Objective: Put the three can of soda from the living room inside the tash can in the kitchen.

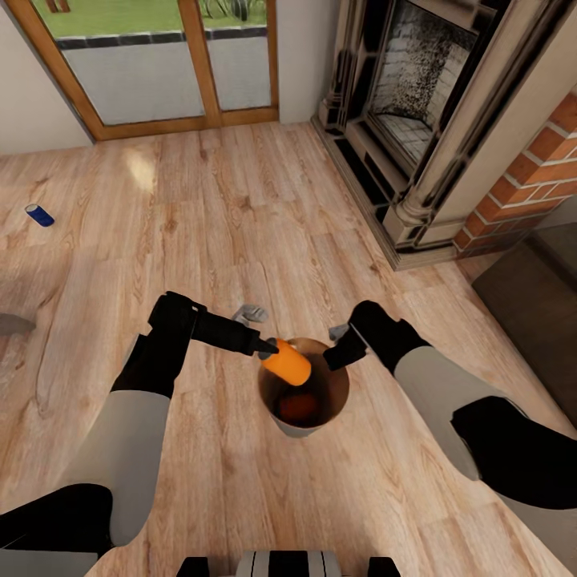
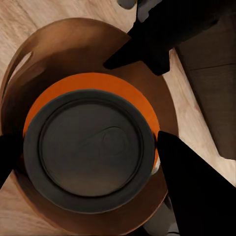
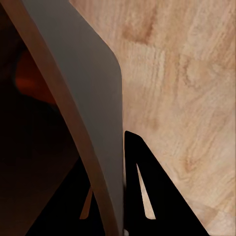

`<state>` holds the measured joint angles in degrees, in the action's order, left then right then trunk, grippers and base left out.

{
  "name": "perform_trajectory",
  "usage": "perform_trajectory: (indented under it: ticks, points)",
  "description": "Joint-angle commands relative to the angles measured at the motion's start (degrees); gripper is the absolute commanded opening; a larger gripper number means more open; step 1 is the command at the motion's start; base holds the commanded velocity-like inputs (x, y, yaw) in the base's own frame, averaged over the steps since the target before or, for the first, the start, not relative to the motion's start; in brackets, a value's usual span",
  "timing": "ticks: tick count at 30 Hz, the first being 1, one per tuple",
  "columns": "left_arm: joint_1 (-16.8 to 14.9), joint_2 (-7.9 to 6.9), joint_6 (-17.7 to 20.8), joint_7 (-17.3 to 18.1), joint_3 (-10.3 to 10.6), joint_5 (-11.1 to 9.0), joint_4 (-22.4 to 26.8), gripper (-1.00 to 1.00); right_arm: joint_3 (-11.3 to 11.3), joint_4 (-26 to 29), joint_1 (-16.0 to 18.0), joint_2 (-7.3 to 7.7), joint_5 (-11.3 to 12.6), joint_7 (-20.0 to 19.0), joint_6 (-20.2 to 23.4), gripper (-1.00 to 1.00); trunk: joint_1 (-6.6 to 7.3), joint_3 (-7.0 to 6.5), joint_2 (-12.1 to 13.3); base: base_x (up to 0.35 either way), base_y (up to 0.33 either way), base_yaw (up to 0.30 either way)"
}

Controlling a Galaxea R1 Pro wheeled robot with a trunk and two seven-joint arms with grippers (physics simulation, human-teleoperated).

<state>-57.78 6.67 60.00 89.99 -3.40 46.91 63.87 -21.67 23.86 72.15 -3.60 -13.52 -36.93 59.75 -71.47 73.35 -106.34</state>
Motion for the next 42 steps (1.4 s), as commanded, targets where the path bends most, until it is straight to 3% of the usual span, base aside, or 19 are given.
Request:
perform_trajectory:
  ticks: [1,3,4,7,15,18,25,36,37,42]
  points:
    - [0.0,0.03,0.0,0.0,0.1,0.0,-0.1,-1.00,0.1,0.0,0.0,-0.18,0.7,-0.2,0.2,-1.00,0.00,0.00,0.0,0.000,0.000,0.000]
    - [0.0,0.03,0.0,0.0,0.9,0.0,-0.2,-1.00,0.1,0.0,0.0,-0.43,0.7,-0.2,0.2,-1.00,0.00,0.00,0.0,0.000,0.000,0.000]
    - [0.2,0.06,0.0,0.0,2.9,0.0,-0.3,-1.00,0.0,0.1,0.0,-0.57,0.7,-0.2,0.2,-1.00,0.00,0.00,0.0,0.000,0.000,0.000]
    - [0.4,0.08,0.0,-1.3,5.3,0.0,-0.5,-1.00,0.1,0.4,0.0,-0.66,0.8,-0.2,0.2,-1.00,0.00,0.00,0.0,0.000,0.000,0.000]
    - [0.6,0.42,0.0,-6.6,7.0,-0.1,-1.6,-1.00,0.1,2.1,0.0,-1.35,0.8,-0.2,0.2,-1.00,0.00,0.00,0.0,0.000,0.000,0.000]
    - [1.1,0.64,0.0,-10.8,10.0,-0.2,-2.2,-1.00,0.1,2.4,0.0,-1.96,0.7,-0.2,0.2,-1.00,0.00,0.00,0.0,0.000,0.000,0.000]
    - [1.8,0.78,0.0,-12.9,11.7,-0.4,-2.9,-1.00,0.1,2.4,0.1,-2.78,0.7,-0.2,0.2,-1.00,0.00,0.00,0.0,0.000,0.000,0.000]
    - [2.0,1.21,0.0,-15.3,12.2,-0.4,-3.0,-1.00,0.1,2.4,0.1,-3.18,0.7,-0.2,0.2,-1.00,0.00,0.00,0.0,0.000,0.000,0.000]
    - [2.0,1.21,0.0,-15.4,12.2,-0.4,-3.0,1.00,0.1,2.4,0.1,-3.18,0.7,-0.2,0.2,-1.00,0.00,0.00,0.0,0.000,0.000,0.000]
    - [2.0,1.23,0.0,-15.5,12.2,-0.4,-3.0,1.00,0.1,2.4,0.1,-3.17,0.7,-0.2,0.2,-1.00,0.00,0.00,0.0,0.000,0.000,0.000]
